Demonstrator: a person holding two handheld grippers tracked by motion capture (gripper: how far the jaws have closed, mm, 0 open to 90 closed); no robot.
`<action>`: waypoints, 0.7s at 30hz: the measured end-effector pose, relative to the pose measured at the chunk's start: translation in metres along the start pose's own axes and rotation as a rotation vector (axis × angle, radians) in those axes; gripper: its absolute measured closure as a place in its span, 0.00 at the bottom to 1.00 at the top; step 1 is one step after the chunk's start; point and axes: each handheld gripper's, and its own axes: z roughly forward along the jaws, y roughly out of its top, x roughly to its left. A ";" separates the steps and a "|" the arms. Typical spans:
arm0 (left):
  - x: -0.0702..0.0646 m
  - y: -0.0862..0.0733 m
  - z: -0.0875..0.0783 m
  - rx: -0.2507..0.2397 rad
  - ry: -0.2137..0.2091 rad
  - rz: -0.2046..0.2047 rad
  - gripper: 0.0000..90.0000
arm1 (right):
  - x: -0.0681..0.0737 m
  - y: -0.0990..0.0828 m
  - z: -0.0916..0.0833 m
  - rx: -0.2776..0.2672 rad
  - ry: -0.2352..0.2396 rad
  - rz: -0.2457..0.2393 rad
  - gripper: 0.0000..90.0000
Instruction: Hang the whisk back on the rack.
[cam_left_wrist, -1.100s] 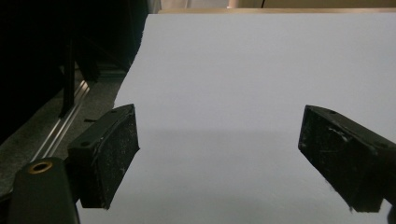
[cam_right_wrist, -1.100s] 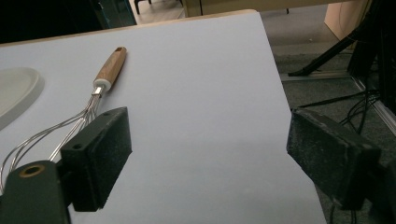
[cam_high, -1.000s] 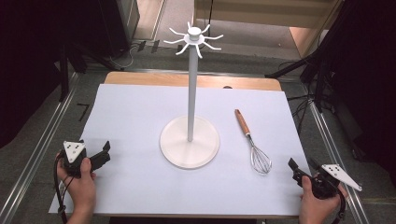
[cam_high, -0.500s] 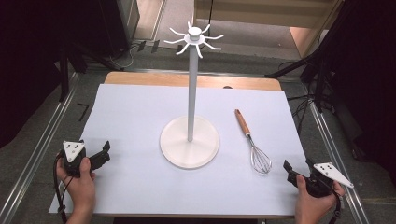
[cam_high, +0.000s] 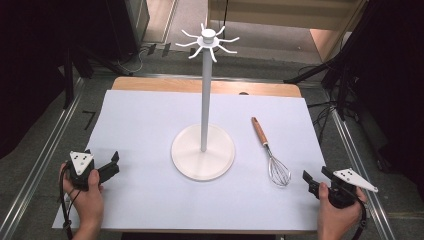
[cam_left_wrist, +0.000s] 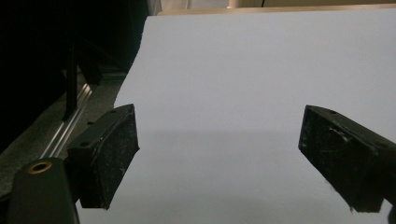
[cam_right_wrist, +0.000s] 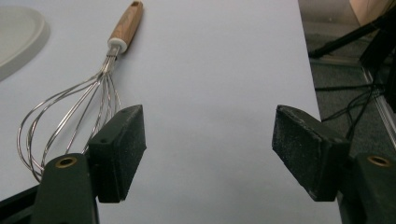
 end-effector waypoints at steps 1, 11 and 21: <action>-0.001 0.000 0.000 0.003 0.002 0.010 0.14 | 0.001 0.002 0.001 0.013 0.004 -0.003 0.30; -0.002 0.000 0.000 0.002 0.000 0.026 0.14 | 0.015 0.032 0.005 0.141 -0.032 -0.072 0.34; -0.004 0.000 0.001 0.012 -0.001 0.042 0.15 | 0.023 0.059 0.018 0.256 -0.031 -0.097 0.36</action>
